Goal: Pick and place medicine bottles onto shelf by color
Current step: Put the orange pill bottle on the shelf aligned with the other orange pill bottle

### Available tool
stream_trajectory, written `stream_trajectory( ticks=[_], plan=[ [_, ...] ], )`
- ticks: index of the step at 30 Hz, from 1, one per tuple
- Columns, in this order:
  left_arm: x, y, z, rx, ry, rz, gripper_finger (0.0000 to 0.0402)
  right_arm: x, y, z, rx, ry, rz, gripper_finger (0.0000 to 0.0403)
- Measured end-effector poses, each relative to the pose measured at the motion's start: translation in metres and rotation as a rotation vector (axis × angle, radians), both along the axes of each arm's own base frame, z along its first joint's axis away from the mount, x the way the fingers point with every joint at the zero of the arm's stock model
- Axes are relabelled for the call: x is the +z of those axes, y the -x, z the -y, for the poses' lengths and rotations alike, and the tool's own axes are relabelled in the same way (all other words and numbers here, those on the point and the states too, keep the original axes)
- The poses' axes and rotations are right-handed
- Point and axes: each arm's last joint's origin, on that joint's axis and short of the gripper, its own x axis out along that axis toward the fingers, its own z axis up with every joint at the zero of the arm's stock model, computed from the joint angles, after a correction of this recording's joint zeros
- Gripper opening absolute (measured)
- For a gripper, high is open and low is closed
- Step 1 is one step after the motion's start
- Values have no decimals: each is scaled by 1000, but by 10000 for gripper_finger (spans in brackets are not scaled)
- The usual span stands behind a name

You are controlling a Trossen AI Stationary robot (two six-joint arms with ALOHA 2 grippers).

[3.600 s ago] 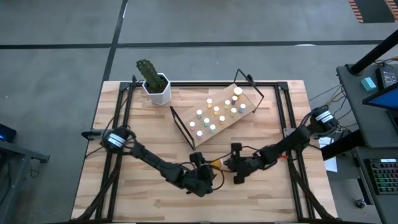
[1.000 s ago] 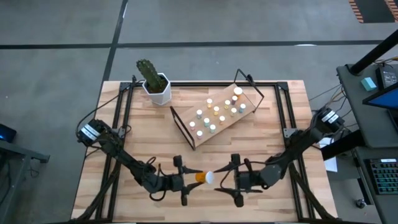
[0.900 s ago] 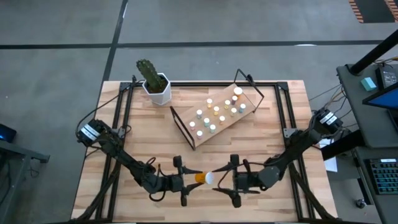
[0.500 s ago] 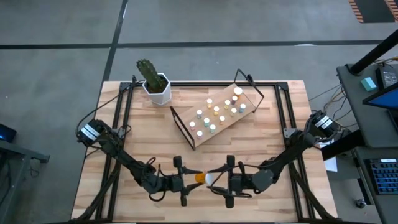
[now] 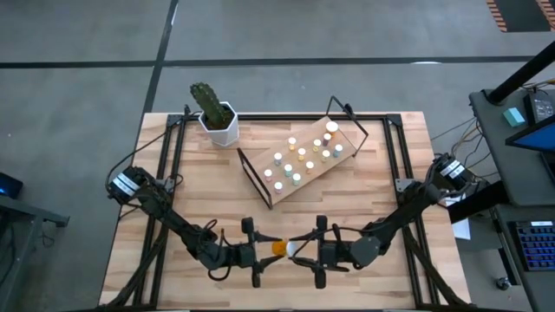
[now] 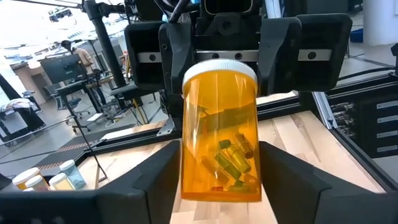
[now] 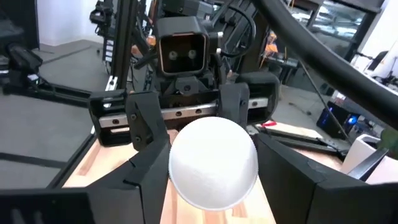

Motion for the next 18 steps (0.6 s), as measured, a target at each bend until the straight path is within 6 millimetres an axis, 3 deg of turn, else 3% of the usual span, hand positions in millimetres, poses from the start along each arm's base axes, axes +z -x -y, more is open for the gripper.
stream_trajectory(
  ticks=[11, 15, 18],
  plan=[
    [-3, 0, 0, 1, 5, -20, 274, -1, 5, 4, -3, -5, -113, 203],
    [0, 5, -2, -4, -12, -63, 284, -1, 11, 12, -39, -19, -263, 203],
    [8, 10, -5, -5, 7, -81, 285, 12, 16, 25, -119, -72, -402, 203]
  ],
)
